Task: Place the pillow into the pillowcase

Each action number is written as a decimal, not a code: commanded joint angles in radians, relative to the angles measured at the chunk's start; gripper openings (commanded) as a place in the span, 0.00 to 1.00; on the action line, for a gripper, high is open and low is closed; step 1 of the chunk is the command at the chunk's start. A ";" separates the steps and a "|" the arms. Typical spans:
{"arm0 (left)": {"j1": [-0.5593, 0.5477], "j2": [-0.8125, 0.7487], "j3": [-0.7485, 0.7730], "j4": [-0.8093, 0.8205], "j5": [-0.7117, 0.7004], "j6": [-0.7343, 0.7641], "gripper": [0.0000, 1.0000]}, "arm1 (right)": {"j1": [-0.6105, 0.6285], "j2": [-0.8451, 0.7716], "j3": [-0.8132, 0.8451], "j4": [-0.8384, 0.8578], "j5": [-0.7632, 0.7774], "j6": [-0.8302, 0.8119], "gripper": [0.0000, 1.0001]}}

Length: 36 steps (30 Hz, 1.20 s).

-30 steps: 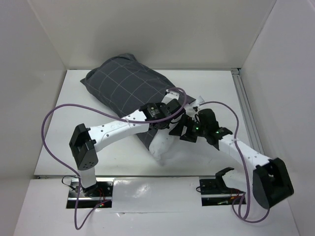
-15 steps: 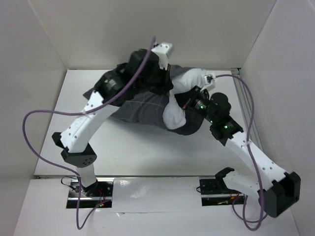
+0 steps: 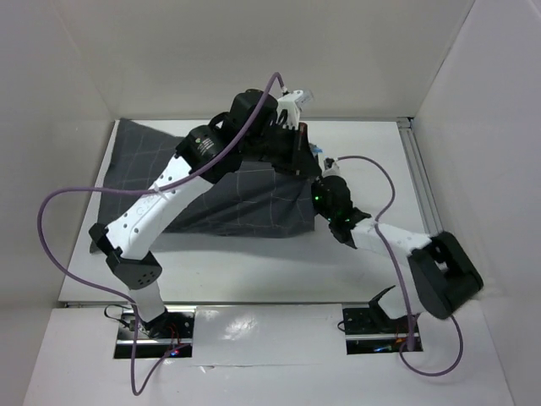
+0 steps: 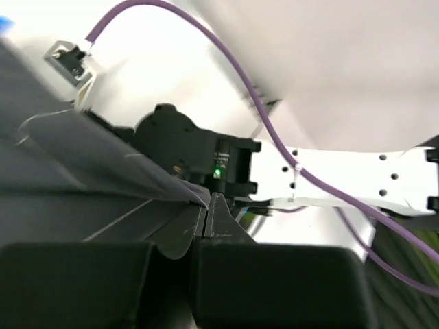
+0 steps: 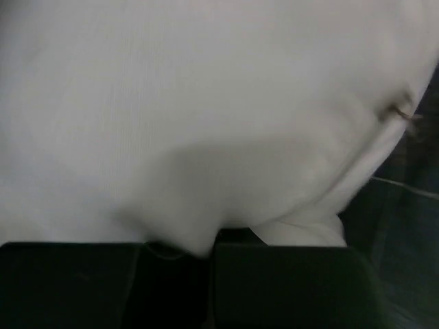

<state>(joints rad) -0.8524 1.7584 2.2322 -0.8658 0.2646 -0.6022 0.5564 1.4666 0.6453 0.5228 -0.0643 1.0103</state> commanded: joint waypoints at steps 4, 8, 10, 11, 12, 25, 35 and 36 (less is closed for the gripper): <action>0.007 -0.077 0.037 0.361 0.312 -0.103 0.00 | -0.009 -0.362 0.021 -0.087 0.075 -0.036 0.00; 0.007 -0.037 0.037 0.418 0.344 -0.139 0.00 | 0.002 -0.341 -0.032 -0.037 0.061 0.016 0.00; -0.005 -0.010 0.037 0.429 0.355 -0.151 0.00 | 0.042 -0.255 -0.044 0.077 0.025 0.062 0.00; -0.029 0.004 0.046 0.453 0.375 -0.166 0.00 | 0.060 -0.202 -0.044 0.118 0.015 0.062 0.00; -0.040 0.028 0.046 0.462 0.375 -0.179 0.00 | 0.083 -0.083 -0.009 0.165 -0.012 0.074 0.00; 0.050 -0.051 -0.137 0.490 0.398 -0.182 0.39 | 0.073 -0.063 -0.145 0.176 -0.025 0.159 0.15; 0.312 -0.253 -0.230 0.081 0.078 0.039 0.96 | -0.128 -0.505 -0.084 -0.738 0.089 -0.128 0.85; 0.337 -0.270 -0.247 0.053 0.009 0.050 0.96 | -0.159 -0.520 -0.073 -0.776 0.077 -0.154 0.85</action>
<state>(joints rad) -0.5648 1.5658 2.0052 -0.6975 0.4461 -0.6518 0.4835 0.9993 0.5098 0.0914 -0.0170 0.9936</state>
